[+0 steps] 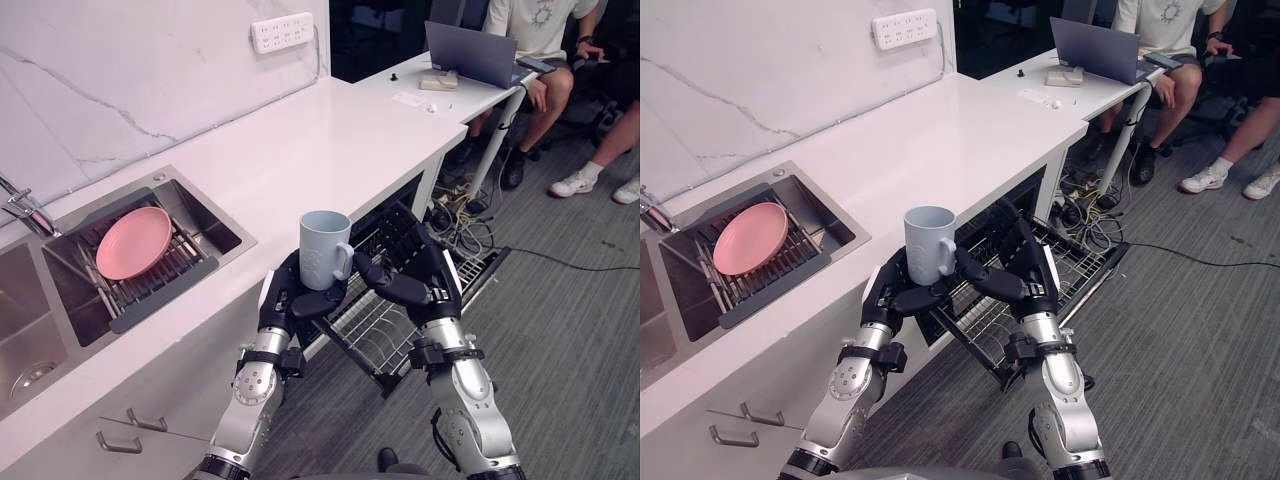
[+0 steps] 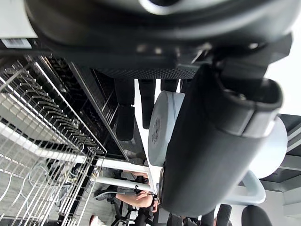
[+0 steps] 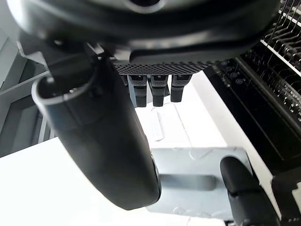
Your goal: Walk over to the sink, pick up the cup, carry it to the dishwasher, place the cup inside the dishwasher, then close the dishwasher door
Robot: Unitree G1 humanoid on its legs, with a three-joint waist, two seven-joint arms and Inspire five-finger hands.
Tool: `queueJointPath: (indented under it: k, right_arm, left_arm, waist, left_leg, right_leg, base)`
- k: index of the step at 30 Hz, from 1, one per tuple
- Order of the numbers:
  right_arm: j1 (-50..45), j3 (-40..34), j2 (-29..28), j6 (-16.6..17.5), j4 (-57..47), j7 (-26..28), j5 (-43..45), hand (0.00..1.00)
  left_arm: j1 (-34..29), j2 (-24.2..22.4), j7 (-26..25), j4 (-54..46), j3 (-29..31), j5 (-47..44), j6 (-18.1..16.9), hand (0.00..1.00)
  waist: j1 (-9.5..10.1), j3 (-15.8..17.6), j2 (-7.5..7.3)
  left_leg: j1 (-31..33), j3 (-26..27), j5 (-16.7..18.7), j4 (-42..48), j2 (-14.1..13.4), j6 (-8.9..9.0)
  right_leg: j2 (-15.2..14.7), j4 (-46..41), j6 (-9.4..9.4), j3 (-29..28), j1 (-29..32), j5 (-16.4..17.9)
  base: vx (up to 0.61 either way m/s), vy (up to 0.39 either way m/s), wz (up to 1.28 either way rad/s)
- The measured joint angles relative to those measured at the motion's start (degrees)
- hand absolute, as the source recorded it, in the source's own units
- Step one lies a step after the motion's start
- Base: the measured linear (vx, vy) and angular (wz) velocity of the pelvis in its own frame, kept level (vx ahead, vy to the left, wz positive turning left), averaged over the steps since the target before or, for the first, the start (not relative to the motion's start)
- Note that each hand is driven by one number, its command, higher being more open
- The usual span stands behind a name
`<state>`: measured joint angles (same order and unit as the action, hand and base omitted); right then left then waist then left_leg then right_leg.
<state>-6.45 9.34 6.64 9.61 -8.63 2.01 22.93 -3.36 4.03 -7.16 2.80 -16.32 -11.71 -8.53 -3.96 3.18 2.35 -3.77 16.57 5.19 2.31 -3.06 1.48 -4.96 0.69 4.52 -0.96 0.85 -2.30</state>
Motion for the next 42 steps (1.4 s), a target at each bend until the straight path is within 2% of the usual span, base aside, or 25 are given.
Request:
queueJointPath:
  k: [6,14,18,23,30,42]
  right_arm:
    - [1.2,0.3,1.2,-0.2,0.1,0.1,0.0,0.90]
    - [2.2,0.3,2.2,-0.2,1.8,0.1,0.0,0.90]
    - [4.2,0.3,3.8,0.1,5.2,0.9,0.6,0.90]
    - [4.7,0.7,5.3,0.1,5.9,1.7,0.5,0.90]
    - [5.1,1.2,4.3,-0.3,6.1,0.7,-0.8,0.90]
    - [7.2,1.2,1.7,-0.3,6.1,-0.2,-2.4,0.90]
  left_arm:
    - [0.1,-0.1,0.0,0.0,-0.3,0.0,0.0,0.30]
    - [0.1,0.0,0.0,-0.7,-0.4,0.0,0.3,0.30]
    - [0.3,2.7,0.0,-0.7,-0.8,-0.3,1.3,0.30]
    - [0.7,4.7,0.0,-0.7,-1.7,-1.9,2.0,0.30]
    - [0.8,5.3,-0.1,0.2,-1.7,-3.2,2.1,0.30]
    - [1.7,2.5,-1.3,0.3,-0.5,-5.3,2.1,0.30]
  waist:
    - [0.10,-0.4,-0.27]
    - [0.31,-1.3,-1.14]
    - [0.36,-2.0,-2.08]
    - [1.02,-2.2,-2.42]
    - [1.45,-2.5,-3.74]
    - [1.41,-2.6,-3.94]
  left_leg:
    - [0.0,1.0,-0.2,0.0,0.0,-0.26]
    - [0.4,0.8,-0.4,0.0,0.2,-0.58]
    - [1.3,0.0,-0.6,0.3,0.1,-0.76]
    - [1.7,-0.9,-0.7,0.4,0.1,-0.92]
    - [1.8,-1.6,-0.9,0.5,0.1,-0.90]
    - [1.1,-0.5,-0.9,0.2,0.1,-0.89]
  right_leg:
    - [0.1,1.7,0.03,-1.1,-0.2,-1.5]
    - [-0.1,1.9,0.07,-0.9,-0.1,-1.7]
    - [-0.2,2.5,-0.04,0.0,-0.1,-2.0]
    - [-0.5,2.5,-0.04,0.9,-0.2,-2.0]
    - [-0.6,3.5,-0.16,1.3,-0.9,-2.5]
    - [-0.4,3.5,-0.17,0.6,-1.0,-2.6]
  base:
    - [-0.06,-0.008,-0.11]
    - [-0.02,-0.010,0.02]
    - [-0.02,-0.023,0.10]
    - [-0.03,-0.018,0.09]
    - [-0.03,-0.010,0.05]
    - [-0.02,-0.010,-0.04]
